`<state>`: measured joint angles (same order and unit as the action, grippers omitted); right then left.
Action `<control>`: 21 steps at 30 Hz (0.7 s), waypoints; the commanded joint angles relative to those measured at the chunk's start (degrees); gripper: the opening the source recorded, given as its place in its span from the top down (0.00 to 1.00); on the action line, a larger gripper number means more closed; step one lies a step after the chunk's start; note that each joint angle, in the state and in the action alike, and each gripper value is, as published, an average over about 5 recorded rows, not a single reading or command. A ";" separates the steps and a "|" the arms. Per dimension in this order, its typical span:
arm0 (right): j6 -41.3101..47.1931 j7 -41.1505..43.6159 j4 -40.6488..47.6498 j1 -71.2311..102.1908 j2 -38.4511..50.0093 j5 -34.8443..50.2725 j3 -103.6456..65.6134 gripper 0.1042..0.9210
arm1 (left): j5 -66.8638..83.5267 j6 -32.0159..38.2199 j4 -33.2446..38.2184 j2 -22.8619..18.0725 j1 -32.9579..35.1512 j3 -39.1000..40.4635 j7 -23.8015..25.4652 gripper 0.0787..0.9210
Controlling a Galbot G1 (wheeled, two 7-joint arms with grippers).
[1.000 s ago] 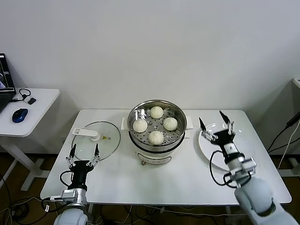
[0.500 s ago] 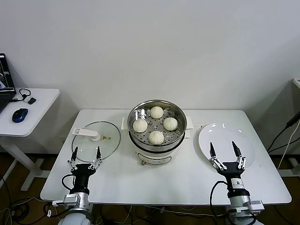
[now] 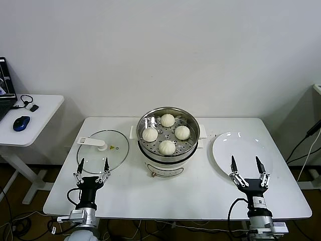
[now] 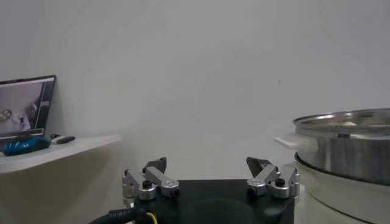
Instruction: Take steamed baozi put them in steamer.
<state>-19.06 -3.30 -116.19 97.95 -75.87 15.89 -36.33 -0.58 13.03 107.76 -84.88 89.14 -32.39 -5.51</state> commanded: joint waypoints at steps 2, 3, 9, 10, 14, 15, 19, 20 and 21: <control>-0.06 0.31 -0.13 0.79 -1.60 -0.41 -0.48 0.12 | -0.30 0.03 -0.04 -0.06 -0.07 -0.01 0.06 0.12; 0.05 0.33 -0.11 0.76 -1.62 -0.44 -0.44 0.12 | -0.31 0.02 -0.07 -0.04 -0.11 -0.01 0.08 0.12; 0.27 0.41 0.14 0.68 -1.62 -0.53 -0.25 0.12 | -0.36 0.09 -0.25 0.03 -0.17 0.05 0.12 0.12; 0.28 0.42 0.19 0.67 -1.61 -0.56 -0.25 0.12 | -0.36 0.11 -0.28 0.04 -0.16 0.06 0.13 0.12; 0.23 0.46 0.26 0.65 -1.60 -0.58 -0.30 0.12 | -0.42 0.18 -0.34 0.03 -0.09 0.06 0.13 0.12; 0.21 0.48 0.27 0.64 -1.60 -0.54 -0.30 0.12 | -0.43 0.19 -0.30 0.02 -0.06 0.03 0.14 0.12; 0.18 0.57 0.29 0.57 -1.67 -0.69 -0.06 0.12 | -0.41 0.19 -0.09 0.05 -0.04 -0.19 0.13 0.12; 0.20 0.60 0.29 0.54 -1.69 -0.78 0.00 0.12 | -0.40 0.20 -0.06 0.05 -0.06 -0.23 0.12 0.12; 0.23 0.63 0.28 0.51 -1.68 -0.85 0.01 0.12 | -0.38 0.21 -0.05 0.03 -0.07 -0.25 0.11 0.12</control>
<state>-18.81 -2.80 -115.91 98.36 -77.30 15.27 -36.42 -0.98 13.19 107.59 -84.89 89.11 -32.57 -5.39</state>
